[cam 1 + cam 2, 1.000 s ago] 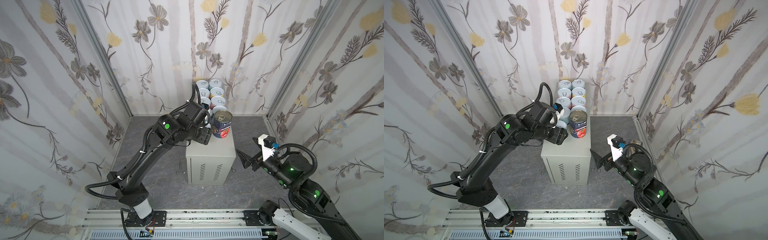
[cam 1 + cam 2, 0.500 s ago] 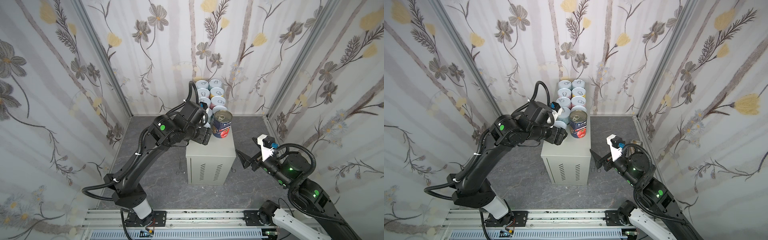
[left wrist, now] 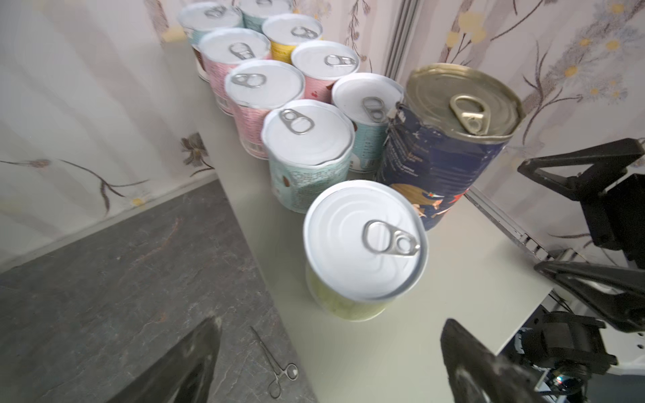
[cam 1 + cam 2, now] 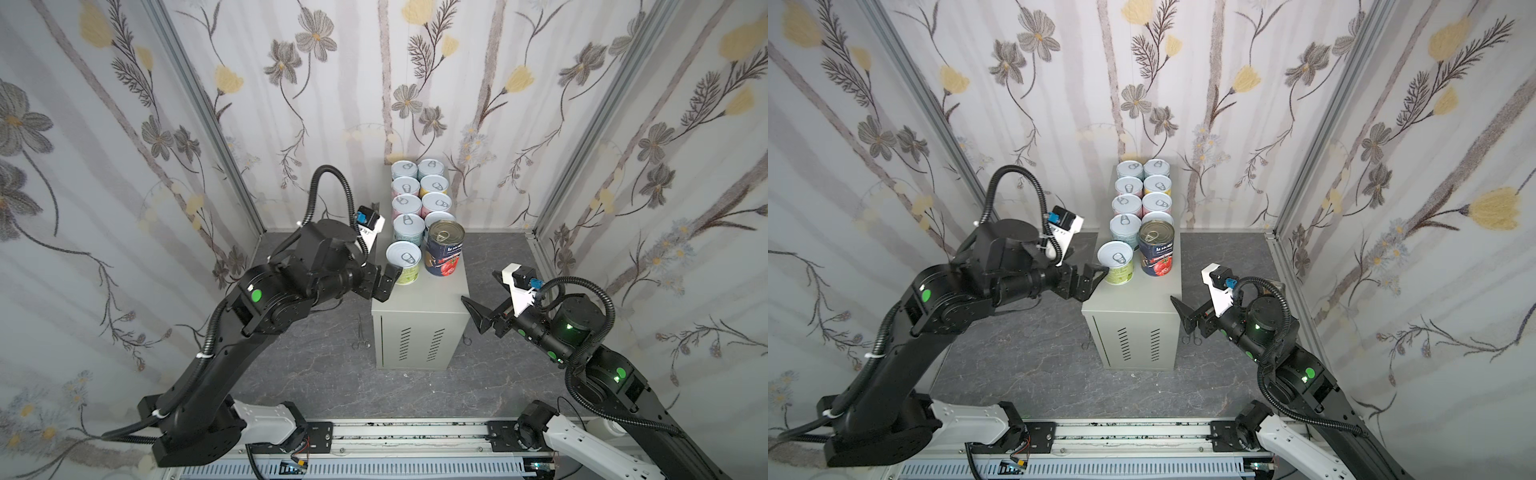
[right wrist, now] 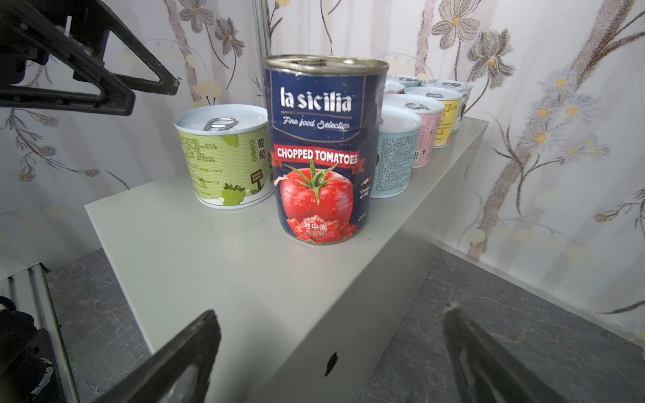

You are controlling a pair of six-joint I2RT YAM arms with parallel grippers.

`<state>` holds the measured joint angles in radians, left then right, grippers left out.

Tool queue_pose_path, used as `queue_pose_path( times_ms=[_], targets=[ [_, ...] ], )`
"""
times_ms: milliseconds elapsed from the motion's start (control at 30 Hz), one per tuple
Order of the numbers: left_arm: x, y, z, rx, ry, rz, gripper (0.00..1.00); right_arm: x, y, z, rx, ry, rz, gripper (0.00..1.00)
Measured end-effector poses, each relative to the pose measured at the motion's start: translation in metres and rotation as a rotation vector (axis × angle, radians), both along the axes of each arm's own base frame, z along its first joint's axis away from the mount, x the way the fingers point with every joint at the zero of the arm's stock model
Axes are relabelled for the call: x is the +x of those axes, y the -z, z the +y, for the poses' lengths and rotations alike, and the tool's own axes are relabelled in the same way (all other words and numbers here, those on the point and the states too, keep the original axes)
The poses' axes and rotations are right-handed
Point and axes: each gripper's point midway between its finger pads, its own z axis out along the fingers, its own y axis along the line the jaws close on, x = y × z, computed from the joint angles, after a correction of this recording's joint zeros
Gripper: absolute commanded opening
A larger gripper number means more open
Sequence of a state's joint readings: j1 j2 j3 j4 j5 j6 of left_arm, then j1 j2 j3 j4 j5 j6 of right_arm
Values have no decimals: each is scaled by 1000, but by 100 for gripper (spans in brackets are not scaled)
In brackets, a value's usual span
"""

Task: Place and organize the canned foods onto the counter

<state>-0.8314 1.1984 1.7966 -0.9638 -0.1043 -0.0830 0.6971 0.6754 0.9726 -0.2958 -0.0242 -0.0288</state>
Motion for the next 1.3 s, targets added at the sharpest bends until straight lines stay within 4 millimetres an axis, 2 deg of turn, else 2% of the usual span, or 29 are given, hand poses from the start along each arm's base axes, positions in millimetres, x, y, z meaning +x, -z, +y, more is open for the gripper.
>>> queue_pose_path(
  times_ms=[100,167,233,333,600,833,1000,1300],
  targets=[
    [-10,-7,25,-42,-13,-106,98,-1,-6,8,5,-38,-23,100],
    [-17,-8,29,-60,18,-161,98,0,-14,13,15,-61,-39,100],
    [-21,-6,24,-67,64,-201,98,2,-19,19,18,-77,-48,100],
    [-22,8,12,-51,130,-217,96,7,-23,26,20,-89,-55,100],
    [-5,40,-9,-41,162,-291,94,20,-20,31,15,-65,-48,100],
    [6,26,-17,-54,158,-394,92,31,-20,30,31,-20,-54,100],
    [14,34,-27,-21,177,-388,89,40,-15,33,27,3,-42,100],
    [19,35,-38,-14,209,-395,82,50,-11,40,17,9,-39,100]
  ],
)
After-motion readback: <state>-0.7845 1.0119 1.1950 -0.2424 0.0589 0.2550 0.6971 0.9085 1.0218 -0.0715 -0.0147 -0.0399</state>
